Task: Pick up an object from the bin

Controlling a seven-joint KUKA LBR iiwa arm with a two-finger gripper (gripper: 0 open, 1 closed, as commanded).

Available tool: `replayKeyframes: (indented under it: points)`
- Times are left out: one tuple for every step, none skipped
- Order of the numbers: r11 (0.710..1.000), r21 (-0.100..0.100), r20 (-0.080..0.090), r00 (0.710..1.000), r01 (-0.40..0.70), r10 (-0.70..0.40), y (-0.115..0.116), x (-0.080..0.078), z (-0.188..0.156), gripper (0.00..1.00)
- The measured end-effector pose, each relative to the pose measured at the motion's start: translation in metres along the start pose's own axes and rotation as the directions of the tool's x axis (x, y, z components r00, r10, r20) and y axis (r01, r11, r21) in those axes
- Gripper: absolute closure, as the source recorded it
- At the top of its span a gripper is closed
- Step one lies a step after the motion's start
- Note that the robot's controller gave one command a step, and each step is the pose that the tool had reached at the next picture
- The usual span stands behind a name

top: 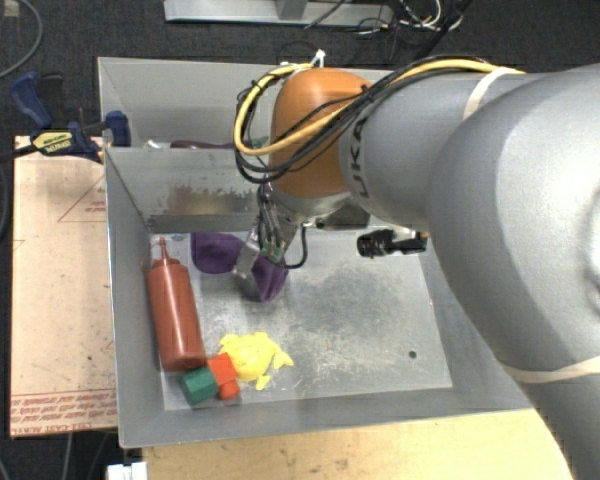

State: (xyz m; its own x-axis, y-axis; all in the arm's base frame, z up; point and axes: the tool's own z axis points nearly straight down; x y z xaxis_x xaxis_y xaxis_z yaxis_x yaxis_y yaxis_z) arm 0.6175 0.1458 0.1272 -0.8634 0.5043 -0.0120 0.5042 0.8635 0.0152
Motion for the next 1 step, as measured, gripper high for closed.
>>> replayKeyframes:
  points:
    - [1.000,0.003,-0.004,1.000,0.001,0.000,-0.0007,0.0007,-0.0110,1.00]
